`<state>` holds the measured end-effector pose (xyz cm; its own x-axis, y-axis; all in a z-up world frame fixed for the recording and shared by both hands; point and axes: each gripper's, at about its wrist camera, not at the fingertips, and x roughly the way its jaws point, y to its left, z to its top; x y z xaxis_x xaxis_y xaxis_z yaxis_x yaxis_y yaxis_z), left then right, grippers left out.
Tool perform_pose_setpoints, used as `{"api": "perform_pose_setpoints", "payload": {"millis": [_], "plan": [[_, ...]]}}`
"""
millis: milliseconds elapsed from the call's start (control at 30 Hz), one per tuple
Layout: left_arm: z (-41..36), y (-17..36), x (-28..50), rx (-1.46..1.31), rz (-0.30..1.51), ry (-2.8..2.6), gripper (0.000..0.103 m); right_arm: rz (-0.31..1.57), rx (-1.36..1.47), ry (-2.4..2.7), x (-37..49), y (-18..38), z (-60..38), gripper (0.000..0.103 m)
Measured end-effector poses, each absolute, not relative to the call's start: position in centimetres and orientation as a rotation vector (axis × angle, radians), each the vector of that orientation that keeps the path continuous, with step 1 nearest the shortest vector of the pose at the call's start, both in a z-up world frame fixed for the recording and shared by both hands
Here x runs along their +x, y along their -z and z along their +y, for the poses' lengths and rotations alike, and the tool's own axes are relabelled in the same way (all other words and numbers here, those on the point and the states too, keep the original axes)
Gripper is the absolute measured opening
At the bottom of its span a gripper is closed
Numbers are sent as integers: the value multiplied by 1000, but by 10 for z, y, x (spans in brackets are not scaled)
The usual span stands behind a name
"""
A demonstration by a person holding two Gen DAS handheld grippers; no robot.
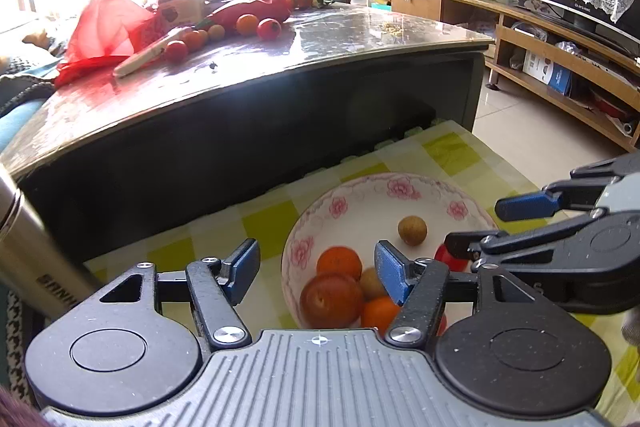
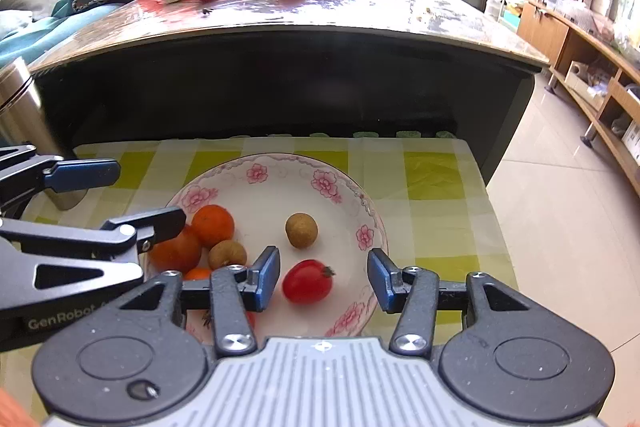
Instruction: Organize fruits
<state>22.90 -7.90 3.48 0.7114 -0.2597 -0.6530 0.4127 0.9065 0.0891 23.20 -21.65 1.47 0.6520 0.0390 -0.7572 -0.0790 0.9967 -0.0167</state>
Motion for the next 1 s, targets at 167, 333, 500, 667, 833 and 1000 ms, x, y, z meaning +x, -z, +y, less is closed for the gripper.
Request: {"api": "perform_pose_setpoints", "payload": {"millis": [167,333,500,667,833,1000], "plan": [[-69,-36,214,237,691,372,72,858,-71,-72,217,-18,-211,54],[-57,-33,200,245,706,369,73,859,-88,-82,203,-20,-207,54],[-47,-25,191,254,727,372,74,880,-87,-94,192,-16,-205,54],[-36,-13,184,265,755,387,74,908,-100,-113,180,-6,-201,54],[-28,-3,173,293,778,407,74,928,-99,-117,170,0,-203,54],[-26,-2,164,283,793,412,74,955,-72,-128,161,5,-204,54]]}}
